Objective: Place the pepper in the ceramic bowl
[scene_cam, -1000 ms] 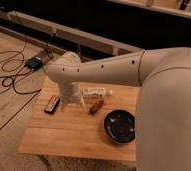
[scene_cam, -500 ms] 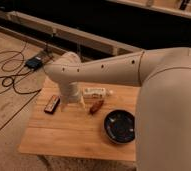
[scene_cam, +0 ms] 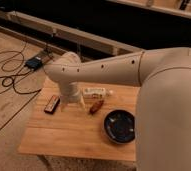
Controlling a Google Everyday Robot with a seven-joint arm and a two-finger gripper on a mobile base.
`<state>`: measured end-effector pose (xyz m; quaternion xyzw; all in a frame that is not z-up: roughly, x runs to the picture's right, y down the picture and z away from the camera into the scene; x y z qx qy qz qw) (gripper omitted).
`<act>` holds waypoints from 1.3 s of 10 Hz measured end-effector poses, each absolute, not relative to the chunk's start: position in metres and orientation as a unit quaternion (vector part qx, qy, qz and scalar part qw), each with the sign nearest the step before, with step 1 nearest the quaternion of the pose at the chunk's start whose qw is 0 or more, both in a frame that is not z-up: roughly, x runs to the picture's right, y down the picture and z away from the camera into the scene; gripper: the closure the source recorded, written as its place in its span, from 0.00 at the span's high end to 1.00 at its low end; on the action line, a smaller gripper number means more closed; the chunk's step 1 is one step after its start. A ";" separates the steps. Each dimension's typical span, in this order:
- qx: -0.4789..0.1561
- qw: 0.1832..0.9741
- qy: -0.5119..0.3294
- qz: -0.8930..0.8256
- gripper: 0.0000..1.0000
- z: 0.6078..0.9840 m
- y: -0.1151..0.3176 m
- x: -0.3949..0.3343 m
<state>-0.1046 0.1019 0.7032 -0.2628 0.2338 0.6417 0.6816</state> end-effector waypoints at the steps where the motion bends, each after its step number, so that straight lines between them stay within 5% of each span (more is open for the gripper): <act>1: -0.263 0.682 0.234 0.642 0.65 0.703 0.102 -0.105; 13: -0.260 0.674 0.240 0.649 0.65 0.714 0.103 -0.096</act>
